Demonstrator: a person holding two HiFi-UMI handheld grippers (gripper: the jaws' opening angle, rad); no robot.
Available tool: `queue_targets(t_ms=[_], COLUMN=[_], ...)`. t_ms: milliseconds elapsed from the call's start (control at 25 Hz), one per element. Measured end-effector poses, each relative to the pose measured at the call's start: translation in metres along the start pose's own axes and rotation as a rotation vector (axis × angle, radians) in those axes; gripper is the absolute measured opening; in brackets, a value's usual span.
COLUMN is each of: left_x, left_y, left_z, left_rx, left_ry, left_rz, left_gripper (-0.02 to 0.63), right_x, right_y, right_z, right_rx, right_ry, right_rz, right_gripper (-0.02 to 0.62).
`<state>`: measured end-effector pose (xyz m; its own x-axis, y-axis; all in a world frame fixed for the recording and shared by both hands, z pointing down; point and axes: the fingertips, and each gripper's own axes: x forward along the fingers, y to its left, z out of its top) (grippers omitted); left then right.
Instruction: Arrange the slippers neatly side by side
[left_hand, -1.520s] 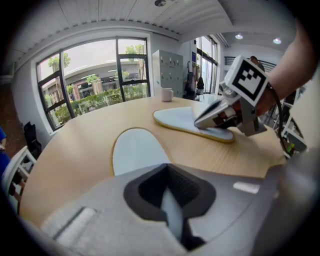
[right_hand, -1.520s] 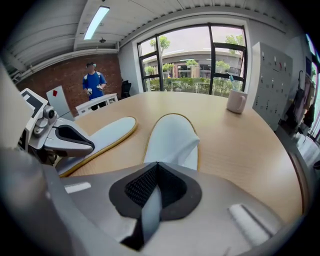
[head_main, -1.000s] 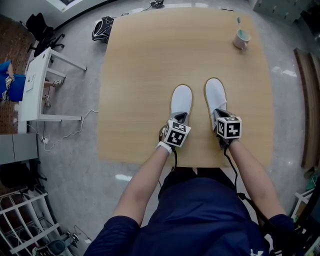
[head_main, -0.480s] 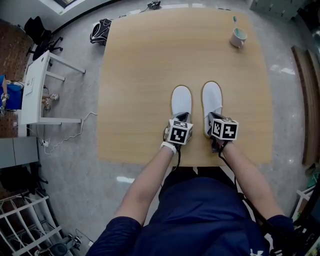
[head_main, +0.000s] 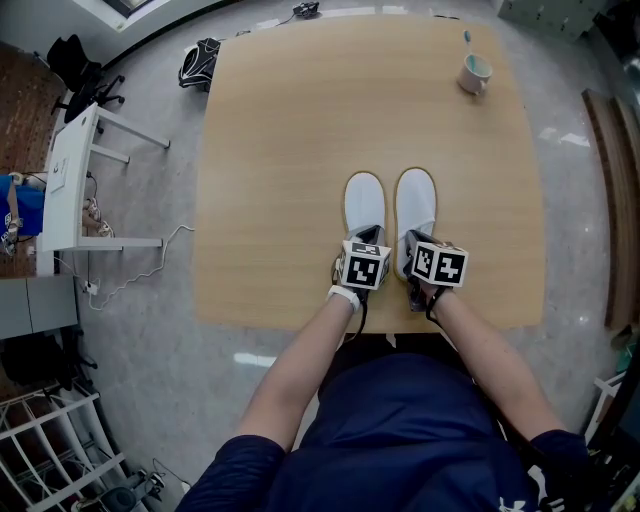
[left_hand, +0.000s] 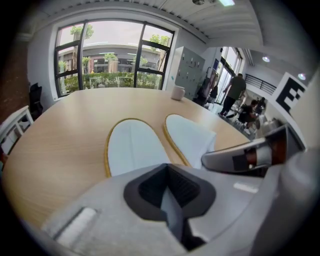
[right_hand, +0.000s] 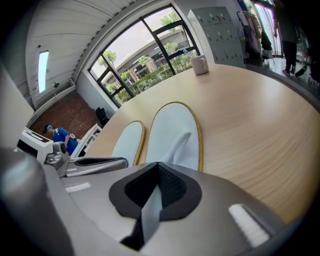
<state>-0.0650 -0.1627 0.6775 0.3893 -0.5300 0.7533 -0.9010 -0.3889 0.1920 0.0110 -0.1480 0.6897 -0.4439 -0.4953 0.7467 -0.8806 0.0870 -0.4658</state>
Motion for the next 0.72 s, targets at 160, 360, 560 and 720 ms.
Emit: queue_targets(t_ms=[160, 360, 560, 720], left_x=[0.0015, 0.005, 0.0065, 0.0065], left_y=[-0.004, -0.0067, -0.0064, -0.0075], left_z=[0.0015, 0.0008, 0.0015, 0.0007], left_rx=[-0.011, 0.01, 0.019, 0.027], left_ry=[-0.008, -0.011, -0.014, -0.011], left_rz=[-0.001, -0.001, -0.003, -0.004], left_gripper=[0.005, 0.005, 0.005, 0.005], right_x=[0.0003, 0.0024, 0.0028, 0.0026], right_y=[0.003, 0.0083, 0.0084, 0.0096], right_z=[-0.0013, 0.0012, 0.0015, 0.0021], right_rx=[-0.001, -0.015, -0.011, -0.015], right_ry=[0.008, 0.007, 0.013, 0.007], right_rz=[0.014, 0.032, 0.035, 0.036], right_gripper=[0.011, 0.011, 0.011, 0.011])
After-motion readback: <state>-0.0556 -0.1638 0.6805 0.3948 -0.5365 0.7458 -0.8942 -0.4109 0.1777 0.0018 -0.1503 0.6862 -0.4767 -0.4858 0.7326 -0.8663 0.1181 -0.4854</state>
